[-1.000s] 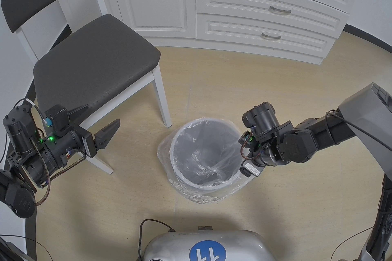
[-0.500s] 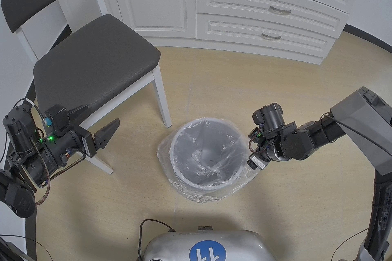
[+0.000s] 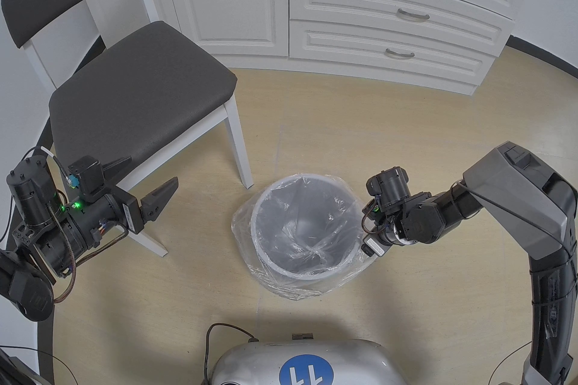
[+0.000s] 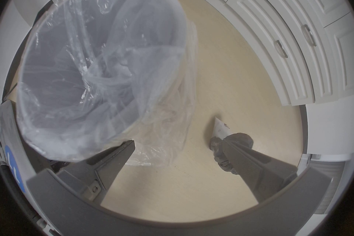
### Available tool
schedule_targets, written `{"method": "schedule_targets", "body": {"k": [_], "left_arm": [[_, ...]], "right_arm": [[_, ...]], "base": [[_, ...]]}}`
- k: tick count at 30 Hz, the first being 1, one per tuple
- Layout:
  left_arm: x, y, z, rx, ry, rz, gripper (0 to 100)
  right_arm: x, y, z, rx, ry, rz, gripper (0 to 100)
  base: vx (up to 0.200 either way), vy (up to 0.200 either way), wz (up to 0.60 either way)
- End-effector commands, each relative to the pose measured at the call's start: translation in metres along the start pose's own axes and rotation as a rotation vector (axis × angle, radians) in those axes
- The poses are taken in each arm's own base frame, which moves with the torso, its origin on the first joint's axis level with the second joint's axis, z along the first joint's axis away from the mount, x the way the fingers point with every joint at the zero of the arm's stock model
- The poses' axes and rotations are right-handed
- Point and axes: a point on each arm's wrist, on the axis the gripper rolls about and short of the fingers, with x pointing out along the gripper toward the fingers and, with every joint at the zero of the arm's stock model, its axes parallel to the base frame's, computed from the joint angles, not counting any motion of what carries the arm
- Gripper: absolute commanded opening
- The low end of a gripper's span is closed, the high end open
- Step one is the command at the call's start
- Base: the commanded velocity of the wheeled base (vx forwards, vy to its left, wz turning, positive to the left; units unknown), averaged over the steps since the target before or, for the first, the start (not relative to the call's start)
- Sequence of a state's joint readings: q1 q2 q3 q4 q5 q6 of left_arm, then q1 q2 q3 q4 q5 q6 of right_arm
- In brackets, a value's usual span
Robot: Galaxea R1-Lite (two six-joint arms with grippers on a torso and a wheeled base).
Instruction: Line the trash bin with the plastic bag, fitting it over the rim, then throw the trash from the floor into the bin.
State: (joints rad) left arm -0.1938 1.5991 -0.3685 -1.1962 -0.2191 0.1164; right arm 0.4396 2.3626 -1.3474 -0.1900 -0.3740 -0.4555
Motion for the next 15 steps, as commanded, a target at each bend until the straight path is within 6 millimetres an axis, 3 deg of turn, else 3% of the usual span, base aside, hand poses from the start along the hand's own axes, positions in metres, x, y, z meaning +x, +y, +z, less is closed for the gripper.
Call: {"method": "schedule_targets", "body": {"k": [1, 5, 8, 11, 15], "left_arm": [[0.001, 0.001, 0.0, -0.001, -0.002, 0.002, 100], [0.002, 0.001, -0.001, -0.002, 0.002, 0.002, 100], [0.002, 0.001, -0.001, -0.002, 0.002, 0.002, 100], [0.002, 0.001, -0.001, -0.002, 0.002, 0.002, 100], [0.002, 0.001, 0.0, -0.002, 0.001, 0.003, 100]], "right_arm": [[0.035, 0.01, -0.013, 0.023, 0.039, 0.007, 100], [0.051, 0.016, -0.014, 0.058, 0.006, -0.01, 100], [0.052, 0.017, -0.015, 0.06, 0.002, -0.012, 100], [0.04, 0.012, -0.015, 0.052, 0.004, -0.013, 100], [0.001, -0.005, -0.013, 0.01, -0.02, -0.025, 100]], "base": [[0.0, 0.0, 0.0], [0.0, 0.0, 0.0], [0.0, 0.0, 0.0], [0.0, 0.0, 0.0], [0.0, 0.0, 0.0]]}}
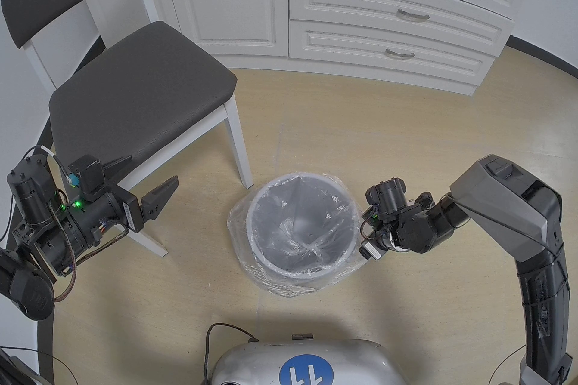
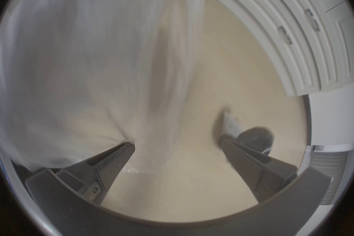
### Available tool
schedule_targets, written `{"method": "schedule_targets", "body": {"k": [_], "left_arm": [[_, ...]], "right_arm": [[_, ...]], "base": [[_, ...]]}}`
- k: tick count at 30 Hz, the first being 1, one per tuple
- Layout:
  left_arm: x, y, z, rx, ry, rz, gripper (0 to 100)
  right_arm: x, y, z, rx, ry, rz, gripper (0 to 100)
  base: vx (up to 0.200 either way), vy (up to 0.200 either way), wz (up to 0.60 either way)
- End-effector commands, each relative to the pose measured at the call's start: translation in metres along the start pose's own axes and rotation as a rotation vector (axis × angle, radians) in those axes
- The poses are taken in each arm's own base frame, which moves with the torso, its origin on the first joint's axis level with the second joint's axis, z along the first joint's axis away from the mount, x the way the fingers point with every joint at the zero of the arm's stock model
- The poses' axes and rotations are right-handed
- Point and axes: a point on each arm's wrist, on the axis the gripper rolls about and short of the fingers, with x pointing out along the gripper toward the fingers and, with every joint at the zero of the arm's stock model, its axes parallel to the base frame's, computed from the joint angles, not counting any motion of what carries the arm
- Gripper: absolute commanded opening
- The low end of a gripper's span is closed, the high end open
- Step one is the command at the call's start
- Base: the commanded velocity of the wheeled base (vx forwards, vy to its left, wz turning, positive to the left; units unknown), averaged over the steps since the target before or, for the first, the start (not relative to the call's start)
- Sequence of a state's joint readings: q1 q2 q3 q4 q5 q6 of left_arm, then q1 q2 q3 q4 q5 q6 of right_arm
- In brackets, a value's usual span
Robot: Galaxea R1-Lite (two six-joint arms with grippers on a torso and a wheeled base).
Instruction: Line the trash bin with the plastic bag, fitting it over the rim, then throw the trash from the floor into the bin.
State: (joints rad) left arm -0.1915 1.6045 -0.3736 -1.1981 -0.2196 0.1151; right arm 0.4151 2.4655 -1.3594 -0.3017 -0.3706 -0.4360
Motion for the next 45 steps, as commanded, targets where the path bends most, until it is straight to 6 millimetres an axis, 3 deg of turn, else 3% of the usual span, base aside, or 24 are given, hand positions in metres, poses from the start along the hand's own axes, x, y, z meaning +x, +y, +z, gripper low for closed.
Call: {"method": "schedule_targets", "body": {"k": [1, 4, 11, 12, 16, 20, 26, 28, 33, 38, 45], "left_arm": [[0.0, 0.0, 0.0, -0.001, 0.002, 0.0, 100], [0.0, 0.0, -0.001, -0.001, 0.004, 0.0, 100], [-0.002, -0.001, 0.0, 0.001, 0.001, 0.0, 100], [-0.002, -0.001, 0.0, 0.0, 0.0, 0.002, 100], [-0.003, -0.001, 0.0, 0.0, 0.0, 0.003, 100], [-0.003, -0.002, -0.002, -0.002, 0.011, -0.001, 100], [-0.002, -0.011, -0.011, -0.01, 0.05, -0.04, 100], [0.001, -0.021, -0.023, -0.017, 0.102, -0.08, 100], [0.0, -0.03, -0.042, -0.033, 0.183, -0.119, 100], [0.007, -0.041, -0.054, -0.02, 0.222, -0.102, 100], [0.004, -0.042, -0.057, 0.003, 0.175, 0.043, 100]], "right_arm": [[-0.035, -0.015, 0.001, -0.036, -0.017, -0.009, 100], [-0.062, -0.025, 0.002, -0.038, -0.046, -0.018, 100], [-0.096, -0.031, 0.006, -0.031, -0.094, -0.02, 100], [-0.11, -0.033, 0.009, -0.028, -0.126, -0.021, 100], [-0.133, -0.035, 0.011, -0.013, -0.19, -0.031, 100], [-0.152, -0.036, 0.003, 0.042, -0.251, -0.044, 100], [-0.167, -0.037, -0.007, 0.192, -0.339, -0.04, 100], [-0.176, -0.04, -0.017, 0.313, -0.397, -0.002, 100], [-0.181, -0.064, -0.035, 0.476, -0.467, -0.005, 100], [-0.177, -0.082, -0.042, 0.543, -0.505, 0.003, 100], [-0.185, -0.083, -0.038, 0.537, -0.566, 0.033, 100]], "base": [[0.0, 0.0, 0.0], [0.0, 0.0, 0.0], [0.0, 0.0, 0.0], [0.0, 0.0, 0.0], [0.0, 0.0, 0.0], [0.0, 0.0, 0.0], [0.0, 0.0, 0.0], [0.0, 0.0, 0.0], [0.0, 0.0, 0.0], [0.0, 0.0, 0.0], [0.0, 0.0, 0.0]]}}
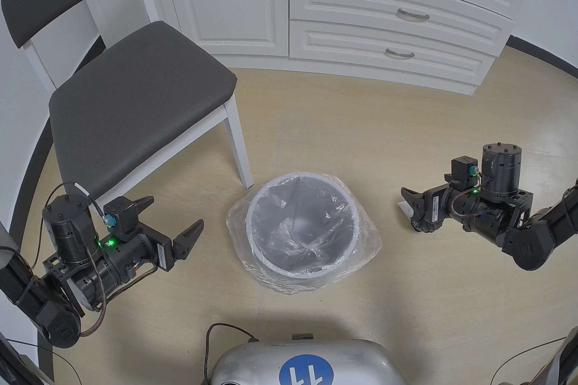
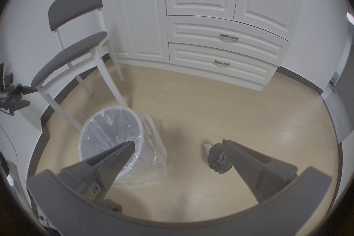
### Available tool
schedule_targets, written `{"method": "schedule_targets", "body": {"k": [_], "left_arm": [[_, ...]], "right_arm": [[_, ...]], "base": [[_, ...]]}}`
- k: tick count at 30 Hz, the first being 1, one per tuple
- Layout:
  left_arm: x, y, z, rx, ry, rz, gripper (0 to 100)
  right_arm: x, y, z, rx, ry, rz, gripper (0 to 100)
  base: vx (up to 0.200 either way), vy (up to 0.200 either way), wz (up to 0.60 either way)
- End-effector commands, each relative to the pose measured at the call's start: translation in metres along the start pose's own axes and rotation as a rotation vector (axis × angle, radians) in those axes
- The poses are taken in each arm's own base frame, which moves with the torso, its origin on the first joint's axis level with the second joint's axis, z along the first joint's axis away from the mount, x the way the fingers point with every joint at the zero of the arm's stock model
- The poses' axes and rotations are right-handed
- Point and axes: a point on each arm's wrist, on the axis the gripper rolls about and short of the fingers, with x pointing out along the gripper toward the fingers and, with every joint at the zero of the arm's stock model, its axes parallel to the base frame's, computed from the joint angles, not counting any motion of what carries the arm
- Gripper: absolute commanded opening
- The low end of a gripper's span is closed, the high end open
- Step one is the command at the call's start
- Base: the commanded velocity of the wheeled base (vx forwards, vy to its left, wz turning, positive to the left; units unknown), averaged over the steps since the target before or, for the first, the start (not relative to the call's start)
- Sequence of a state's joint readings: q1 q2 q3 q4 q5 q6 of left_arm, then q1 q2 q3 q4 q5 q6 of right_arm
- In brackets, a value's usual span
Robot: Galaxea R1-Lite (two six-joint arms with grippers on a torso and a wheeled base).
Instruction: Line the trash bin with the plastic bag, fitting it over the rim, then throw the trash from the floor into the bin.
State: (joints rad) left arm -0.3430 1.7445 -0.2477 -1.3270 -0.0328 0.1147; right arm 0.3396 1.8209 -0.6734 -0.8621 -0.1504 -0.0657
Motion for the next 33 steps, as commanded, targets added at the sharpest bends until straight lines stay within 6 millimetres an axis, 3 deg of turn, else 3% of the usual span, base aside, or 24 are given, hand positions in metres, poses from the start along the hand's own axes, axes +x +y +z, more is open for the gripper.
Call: {"method": "schedule_targets", "body": {"k": [1, 8, 13, 21, 29, 33], "left_arm": [[-0.005, -0.006, -0.015, 0.004, 0.028, 0.026, 100], [-0.035, -0.007, -0.033, 0.001, 0.073, 0.029, 100], [-0.037, -0.006, -0.033, -0.015, 0.082, 0.073, 100], [-0.039, -0.004, -0.03, -0.048, 0.064, 0.09, 100], [-0.047, 0.001, -0.019, -0.091, -0.002, 0.118, 100], [-0.049, 0.004, -0.018, -0.093, -0.012, 0.133, 100]], "right_arm": [[-0.01, 0.002, 0.006, 0.001, -0.064, 0.033, 100], [-0.039, 0.039, -0.002, -0.162, -0.14, 0.106, 100], [-0.038, 0.046, -0.002, -0.193, -0.161, -0.002, 100], [-0.036, 0.036, 0.028, -0.127, -0.239, -0.131, 100], [-0.003, 0.01, 0.042, 0.038, -0.017, -0.177, 100], [0.017, 0.004, 0.05, 0.18, 0.061, -0.086, 100]], "base": [[0.0, 0.0, 0.0], [0.0, 0.0, 0.0], [0.0, 0.0, 0.0], [0.0, 0.0, 0.0], [0.0, 0.0, 0.0], [0.0, 0.0, 0.0]]}}
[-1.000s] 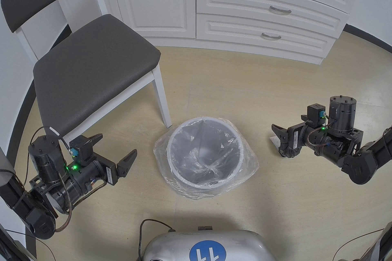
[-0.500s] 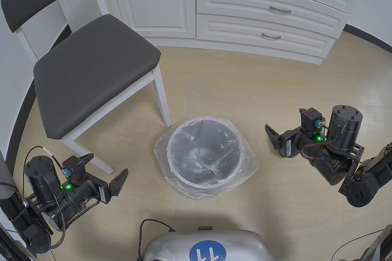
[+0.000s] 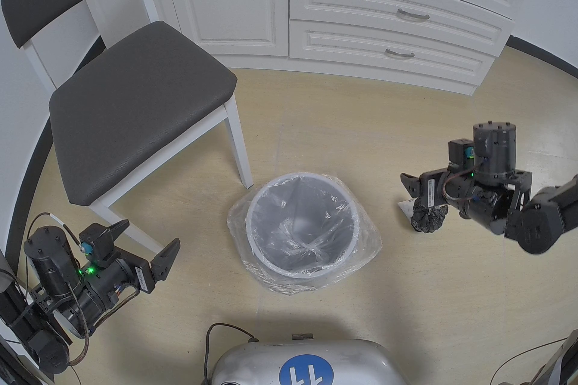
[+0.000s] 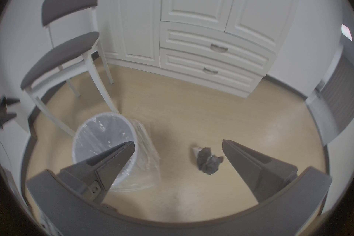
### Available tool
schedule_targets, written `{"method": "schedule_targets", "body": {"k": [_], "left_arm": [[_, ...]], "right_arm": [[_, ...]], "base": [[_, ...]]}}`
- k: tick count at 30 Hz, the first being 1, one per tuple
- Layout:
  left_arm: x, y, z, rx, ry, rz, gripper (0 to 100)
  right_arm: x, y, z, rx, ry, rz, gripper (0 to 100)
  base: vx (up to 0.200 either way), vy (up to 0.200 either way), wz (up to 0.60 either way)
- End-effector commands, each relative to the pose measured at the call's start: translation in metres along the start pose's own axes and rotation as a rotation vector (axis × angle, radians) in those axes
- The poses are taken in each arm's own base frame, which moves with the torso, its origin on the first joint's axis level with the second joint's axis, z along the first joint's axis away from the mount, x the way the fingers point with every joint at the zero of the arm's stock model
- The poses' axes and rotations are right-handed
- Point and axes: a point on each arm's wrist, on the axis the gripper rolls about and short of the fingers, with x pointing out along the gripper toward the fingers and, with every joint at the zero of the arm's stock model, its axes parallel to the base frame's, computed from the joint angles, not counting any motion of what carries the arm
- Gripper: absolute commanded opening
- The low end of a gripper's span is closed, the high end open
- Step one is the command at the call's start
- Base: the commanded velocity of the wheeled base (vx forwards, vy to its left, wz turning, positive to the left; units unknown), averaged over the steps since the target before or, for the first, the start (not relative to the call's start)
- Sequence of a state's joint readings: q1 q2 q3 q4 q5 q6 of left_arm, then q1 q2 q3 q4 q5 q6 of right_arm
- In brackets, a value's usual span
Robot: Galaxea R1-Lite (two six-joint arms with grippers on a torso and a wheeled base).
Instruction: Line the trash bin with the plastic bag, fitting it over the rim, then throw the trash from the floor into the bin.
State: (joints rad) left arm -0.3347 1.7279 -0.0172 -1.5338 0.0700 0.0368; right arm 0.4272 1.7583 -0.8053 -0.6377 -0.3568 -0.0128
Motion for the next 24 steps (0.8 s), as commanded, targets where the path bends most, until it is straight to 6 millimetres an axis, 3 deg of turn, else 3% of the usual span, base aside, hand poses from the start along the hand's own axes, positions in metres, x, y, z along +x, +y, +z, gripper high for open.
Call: {"method": "schedule_targets", "body": {"k": [1, 5, 10, 13, 17, 24], "left_arm": [[-0.009, 0.006, 0.004, -0.017, -0.027, 0.027, 100], [-0.01, 0.012, 0.007, -0.021, -0.041, 0.061, 100], [-0.019, 0.015, 0.017, -0.072, -0.103, 0.09, 100], [-0.023, 0.013, 0.021, -0.116, -0.131, 0.103, 100], [-0.021, 0.009, 0.018, -0.116, -0.113, 0.088, 100], [-0.02, 0.006, 0.017, -0.113, -0.107, 0.07, 100]], "right_arm": [[0.035, -0.015, 0.02, 0.187, 0.067, 0.068, 100], [0.055, -0.033, 0.022, 0.168, 0.075, 0.167, 100], [0.085, -0.061, 0.019, 0.05, 0.059, 0.123, 100], [0.128, -0.074, 0.018, -0.079, 0.038, 0.003, 100], [0.168, -0.072, 0.01, -0.093, 0.012, -0.1, 100], [0.174, -0.058, 0.003, -0.121, 0.023, -0.084, 100]], "base": [[0.0, 0.0, 0.0], [0.0, 0.0, 0.0], [0.0, 0.0, 0.0], [0.0, 0.0, 0.0], [0.0, 0.0, 0.0], [0.0, 0.0, 0.0]]}}
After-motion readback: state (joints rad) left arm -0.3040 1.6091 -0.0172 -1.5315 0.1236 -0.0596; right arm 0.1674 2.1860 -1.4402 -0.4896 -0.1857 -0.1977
